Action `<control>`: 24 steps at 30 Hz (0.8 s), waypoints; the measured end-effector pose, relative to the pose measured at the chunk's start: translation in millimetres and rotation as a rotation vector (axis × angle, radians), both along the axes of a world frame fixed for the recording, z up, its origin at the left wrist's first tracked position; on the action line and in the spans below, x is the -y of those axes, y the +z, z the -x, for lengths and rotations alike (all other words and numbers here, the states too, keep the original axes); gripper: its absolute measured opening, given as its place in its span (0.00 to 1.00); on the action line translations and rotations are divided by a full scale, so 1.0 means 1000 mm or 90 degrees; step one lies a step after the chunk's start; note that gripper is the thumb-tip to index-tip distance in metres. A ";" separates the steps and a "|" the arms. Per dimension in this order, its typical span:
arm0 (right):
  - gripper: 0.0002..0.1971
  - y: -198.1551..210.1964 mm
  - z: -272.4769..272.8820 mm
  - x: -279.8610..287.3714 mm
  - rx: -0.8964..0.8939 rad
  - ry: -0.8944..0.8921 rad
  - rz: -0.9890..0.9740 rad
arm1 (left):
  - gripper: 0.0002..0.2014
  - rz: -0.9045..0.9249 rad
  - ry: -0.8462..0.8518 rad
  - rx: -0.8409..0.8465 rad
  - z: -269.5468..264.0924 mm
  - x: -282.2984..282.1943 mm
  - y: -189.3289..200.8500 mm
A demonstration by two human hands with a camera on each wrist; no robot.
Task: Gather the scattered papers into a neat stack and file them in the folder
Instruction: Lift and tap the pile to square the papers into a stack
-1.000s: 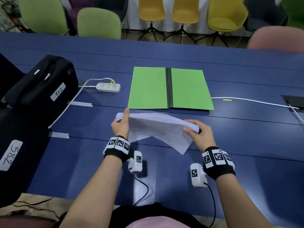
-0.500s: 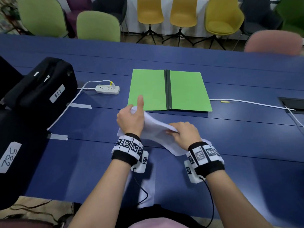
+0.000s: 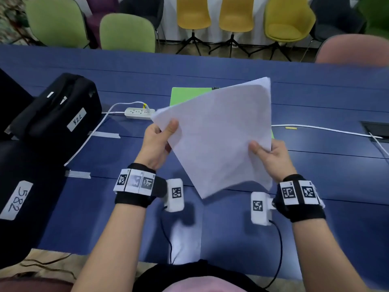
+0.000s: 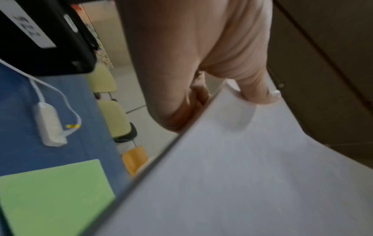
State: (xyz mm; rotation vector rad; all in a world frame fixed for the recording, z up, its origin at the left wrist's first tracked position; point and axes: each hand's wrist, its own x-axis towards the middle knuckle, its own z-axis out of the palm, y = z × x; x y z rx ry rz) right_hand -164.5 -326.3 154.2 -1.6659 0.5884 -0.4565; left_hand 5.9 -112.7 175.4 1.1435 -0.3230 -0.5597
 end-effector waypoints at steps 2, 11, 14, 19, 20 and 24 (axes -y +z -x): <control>0.11 -0.005 -0.006 -0.007 0.023 -0.014 -0.005 | 0.16 -0.013 -0.032 0.051 0.009 0.007 0.003; 0.19 -0.022 -0.013 -0.028 0.026 -0.040 -0.090 | 0.17 -0.201 0.050 0.015 0.028 0.018 -0.032; 0.15 -0.014 -0.019 -0.028 0.078 -0.081 -0.107 | 0.19 -0.201 0.087 0.003 0.028 0.024 -0.027; 0.15 -0.008 -0.022 -0.025 0.047 -0.087 -0.077 | 0.16 -0.218 0.035 -0.025 0.021 0.021 -0.035; 0.15 -0.007 -0.023 -0.023 0.030 -0.082 -0.058 | 0.16 -0.230 0.014 -0.005 0.020 0.019 -0.038; 0.22 -0.003 -0.020 -0.015 0.001 -0.028 0.071 | 0.07 -0.263 0.008 0.107 0.027 0.017 -0.042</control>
